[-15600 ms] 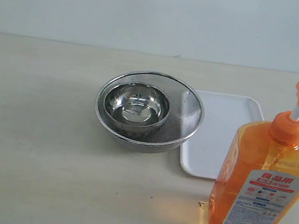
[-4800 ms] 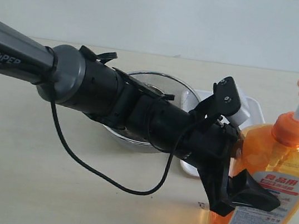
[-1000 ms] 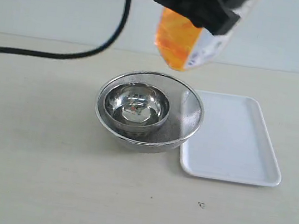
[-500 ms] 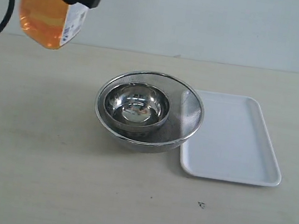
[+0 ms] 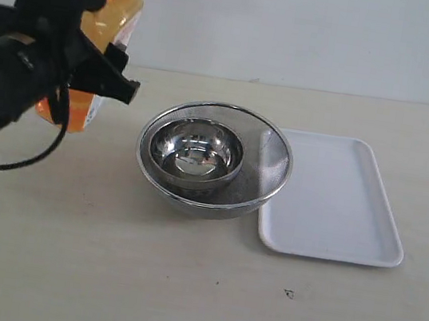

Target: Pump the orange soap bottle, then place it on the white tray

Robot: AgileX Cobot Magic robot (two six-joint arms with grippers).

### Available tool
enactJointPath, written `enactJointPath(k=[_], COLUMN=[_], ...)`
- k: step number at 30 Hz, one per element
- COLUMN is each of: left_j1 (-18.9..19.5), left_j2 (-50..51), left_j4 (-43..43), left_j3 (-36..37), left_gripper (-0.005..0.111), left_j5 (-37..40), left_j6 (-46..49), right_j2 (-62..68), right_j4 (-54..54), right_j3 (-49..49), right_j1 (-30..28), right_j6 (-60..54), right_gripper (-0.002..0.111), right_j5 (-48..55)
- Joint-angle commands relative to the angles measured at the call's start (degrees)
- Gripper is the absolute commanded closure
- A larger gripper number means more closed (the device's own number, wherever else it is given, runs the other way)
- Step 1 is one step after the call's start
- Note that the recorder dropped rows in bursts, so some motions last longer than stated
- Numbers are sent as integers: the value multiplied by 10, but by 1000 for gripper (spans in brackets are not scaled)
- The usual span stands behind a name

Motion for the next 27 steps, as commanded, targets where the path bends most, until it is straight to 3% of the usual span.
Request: enactJointPath(k=[1, 7, 10, 16, 27], left_j1=[1, 1, 1, 1, 1], left_j2=[52, 102, 123, 149, 164], left_j4=[75, 106, 106, 106, 98], left_j3=[-4, -23, -37, -51, -56], left_gripper=[102, 102, 102, 102, 102], left_j5=[-69, -73, -73, -84, -84], left_j6=[-63, -99, -99, -99, -117], right_j2=[24, 53, 67, 94, 199], right_j4=[23, 58, 58, 72, 72], right_j3=[-56, -78, -78, -81, -187], right_j1=[-1, 18, 57, 148, 237], right_j6=[-7, -26, -67, -111, -116], right_gripper=[108, 108, 108, 108, 108], right_j5=[73, 87, 80, -41, -35])
